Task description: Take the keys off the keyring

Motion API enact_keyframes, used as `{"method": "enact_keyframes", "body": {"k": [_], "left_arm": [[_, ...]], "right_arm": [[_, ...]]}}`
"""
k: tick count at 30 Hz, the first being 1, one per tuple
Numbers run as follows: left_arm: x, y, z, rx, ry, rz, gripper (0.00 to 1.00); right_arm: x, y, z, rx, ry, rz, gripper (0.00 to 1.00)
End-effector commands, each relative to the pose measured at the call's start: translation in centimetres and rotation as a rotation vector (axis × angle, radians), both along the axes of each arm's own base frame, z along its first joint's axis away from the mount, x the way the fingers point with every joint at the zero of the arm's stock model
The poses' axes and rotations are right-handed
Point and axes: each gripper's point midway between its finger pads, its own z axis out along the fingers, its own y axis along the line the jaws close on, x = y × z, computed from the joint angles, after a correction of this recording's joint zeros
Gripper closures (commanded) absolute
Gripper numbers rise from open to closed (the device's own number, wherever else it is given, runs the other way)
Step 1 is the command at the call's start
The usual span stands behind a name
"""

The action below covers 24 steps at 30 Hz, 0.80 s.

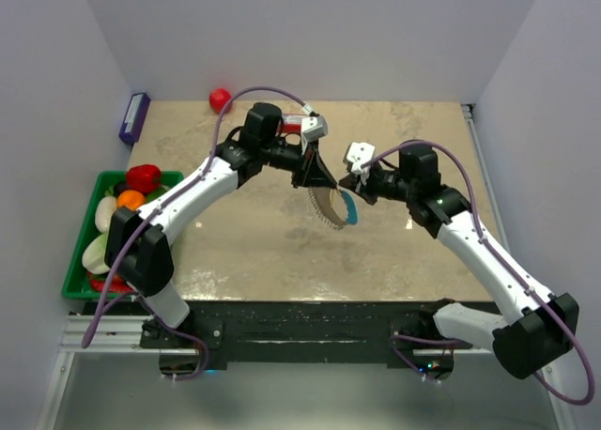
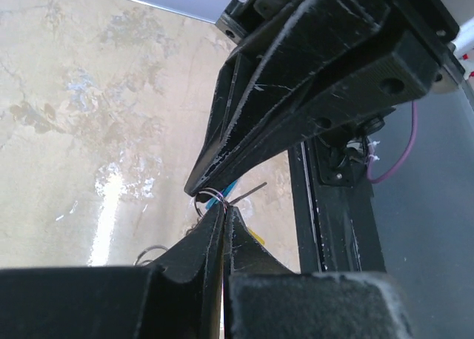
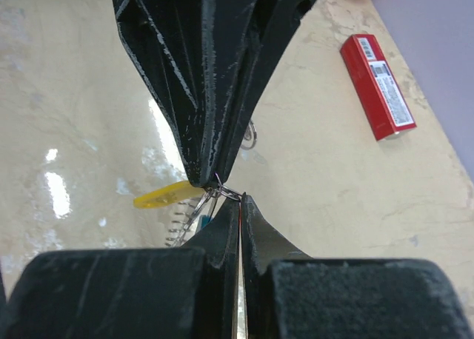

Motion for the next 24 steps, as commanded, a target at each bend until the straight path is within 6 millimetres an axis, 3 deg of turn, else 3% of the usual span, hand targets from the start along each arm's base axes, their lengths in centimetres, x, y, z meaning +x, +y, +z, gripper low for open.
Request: {"method": "enact_keyframes", "body": {"k": [1, 10, 18, 20, 21, 24], "left_arm": [[-4.2, 0.4, 5.9, -0.123, -0.133, -0.176, 1.00], [-4.5, 0.5, 6.2, -0.129, -0.143, -0.196, 1.00], [-4.5, 0.5, 6.4, -0.131, -0.142, -0.190, 1.00], [-4.2, 0.5, 6.3, -0.125, -0.139, -0.173, 1.00], [-4.1, 0.4, 6.0, -0.118, -0.133, -0.162, 1.00], [-3.6, 0.3, 5.7, -0.113, -0.125, -0.150, 1.00]], "right_arm": [[1.3, -0.3, 1.6, 0.071, 0.053, -0.045, 1.00], [2.3, -2.1, 2.4, 0.174, 0.119, -0.114, 1.00], [1.2, -3.0, 3.7, 0.122, 0.035, -0.086, 1.00], [0.6, -3.5, 3.9, 0.057, -0.033, -0.064, 0.91], [0.1, -3.8, 4.7, 0.041, -0.075, -0.059, 0.82], [-0.4, -4.3, 4.8, -0.036, -0.114, -0.030, 0.74]]}}
